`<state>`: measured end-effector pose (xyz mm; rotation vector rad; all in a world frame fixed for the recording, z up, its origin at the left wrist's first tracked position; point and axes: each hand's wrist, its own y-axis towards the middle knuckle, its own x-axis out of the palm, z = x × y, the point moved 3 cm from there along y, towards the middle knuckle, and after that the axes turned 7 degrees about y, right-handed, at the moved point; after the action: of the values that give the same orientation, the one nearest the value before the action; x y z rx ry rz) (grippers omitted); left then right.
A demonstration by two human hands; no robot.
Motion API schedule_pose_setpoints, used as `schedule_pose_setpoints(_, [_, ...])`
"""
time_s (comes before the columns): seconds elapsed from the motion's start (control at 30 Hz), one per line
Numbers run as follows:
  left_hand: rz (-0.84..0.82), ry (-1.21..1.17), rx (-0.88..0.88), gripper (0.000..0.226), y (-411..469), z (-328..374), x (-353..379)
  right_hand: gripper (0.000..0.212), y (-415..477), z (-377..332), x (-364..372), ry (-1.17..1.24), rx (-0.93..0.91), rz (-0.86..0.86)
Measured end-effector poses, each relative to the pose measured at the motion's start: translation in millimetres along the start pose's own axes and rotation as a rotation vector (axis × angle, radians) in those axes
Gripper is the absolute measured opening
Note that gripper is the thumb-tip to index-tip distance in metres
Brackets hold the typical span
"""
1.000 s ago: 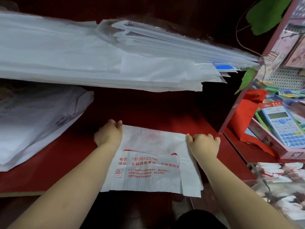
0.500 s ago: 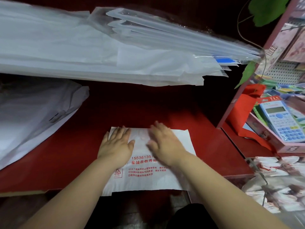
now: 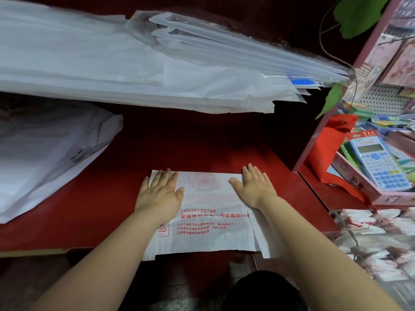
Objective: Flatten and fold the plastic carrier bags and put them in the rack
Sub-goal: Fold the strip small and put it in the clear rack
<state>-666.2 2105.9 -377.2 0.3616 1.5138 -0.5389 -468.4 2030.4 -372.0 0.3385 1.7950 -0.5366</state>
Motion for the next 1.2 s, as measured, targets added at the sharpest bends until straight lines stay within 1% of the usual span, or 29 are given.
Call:
schedule_pose_setpoints(0.07, [0.005,0.000,-0.008,0.052,1,0,0,0.061,1,10,-4,0.098,-0.005,0.055])
schedule_pose_setpoints(0.17, [0.011,-0.002,-0.012,0.052,1,1,2,0.047,-13,24,-14,0.461,-0.085,0.250])
schedule_pose_setpoints(0.2, [0.013,-0.002,-0.011,0.052,1,1,3,0.042,-23,29,-16,0.547,-0.119,0.326])
schedule_pose_setpoints(0.27, [0.020,-0.011,-0.002,0.052,1,1,3,0.034,-46,41,-18,0.597,-0.188,0.415])
schedule_pose_setpoints(0.3, [0.031,-0.047,0.002,0.051,1,1,2,0.034,-58,47,-15,0.591,-0.233,0.418])
schedule_pose_setpoints(0.33, [0.061,-0.127,0.004,0.050,2,1,0,0.038,-71,51,-12,0.579,-0.286,0.396])
schedule_pose_setpoints(0.43, [0.227,-0.580,-0.009,0.044,-3,-4,-10,0.061,-99,62,-2,0.538,-0.433,0.249])
schedule_pose_setpoints(0.47, [0.281,-0.714,0.027,0.042,-7,-8,-11,0.063,-105,65,1,0.509,-0.467,0.201])
schedule_pose_setpoints(0.5, [0.304,-0.779,0.092,0.045,-15,-11,-13,0.064,-109,67,4,0.466,-0.497,0.162])
schedule_pose_setpoints(0.53, [0.306,-0.789,0.175,0.055,-27,-15,-15,0.066,-111,70,7,0.415,-0.522,0.130])
schedule_pose_setpoints(0.57, [0.284,-0.755,0.250,0.065,-40,-19,-15,0.069,-112,72,9,0.356,-0.538,0.108])
schedule_pose_setpoints(0.63, [0.165,-0.535,0.356,0.088,-68,-25,-7,0.078,-111,77,14,0.220,-0.552,0.125])
schedule_pose_setpoints(0.67, [0.101,-0.385,0.386,0.102,-77,-30,0,0.081,-109,77,16,0.135,-0.580,0.174])
schedule_pose_setpoints(0.7, [0.067,-0.258,0.391,0.111,-83,-36,7,0.082,-107,75,18,0.042,-0.612,0.231])
schedule_pose_setpoints(0.73, [0.058,-0.174,0.397,0.115,-88,-40,12,0.081,-104,72,20,-0.031,-0.640,0.287])
schedule_pose_setpoints(0.8, [0.180,-0.052,0.451,0.104,-90,-44,19,0.083,-98,66,22,-0.055,-0.683,0.386])
schedule_pose_setpoints(0.83, [0.242,-0.048,0.454,0.096,-89,-46,20,0.085,-95,64,24,-0.029,-0.693,0.401])
schedule_pose_setpoints(0.87, [0.319,-0.054,0.456,0.085,-88,-47,20,0.084,-95,64,24,0.001,-0.698,0.411])
schedule_pose_setpoints(0.9, [0.388,-0.079,0.466,0.080,-88,-49,21,0.080,-95,65,25,0.020,-0.704,0.417])
schedule_pose_setpoints(0.97, [0.458,-0.137,0.466,0.075,-91,-48,22,0.066,-99,73,27,0.056,-0.702,0.465])
schedule_pose_setpoints(1.03, [0.527,-0.209,0.403,0.071,-100,-46,25,0.040,-110,75,24,0.148,-0.696,0.520])
schedule_pose_setpoints(1.07, [0.529,-0.323,0.337,0.067,-103,-47,27,0.035,-115,76,23,0.212,-0.690,0.545])
schedule_pose_setpoints(1.1, [0.501,-0.492,0.262,0.062,-106,-48,28,0.037,-119,77,22,0.284,-0.672,0.548])
schedule_pose_setpoints(1.13, [0.461,-0.646,0.194,0.063,-107,-49,32,0.038,-123,77,22,0.369,-0.645,0.537])
schedule_pose_setpoints(1.17, [0.439,-0.742,0.168,0.066,-107,-48,35,0.035,-126,77,20,0.465,-0.583,0.524])
schedule_pose_setpoints(1.2, [0.441,-0.775,0.157,0.069,-107,-48,36,0.030,-127,77,19,0.564,-0.529,0.497])
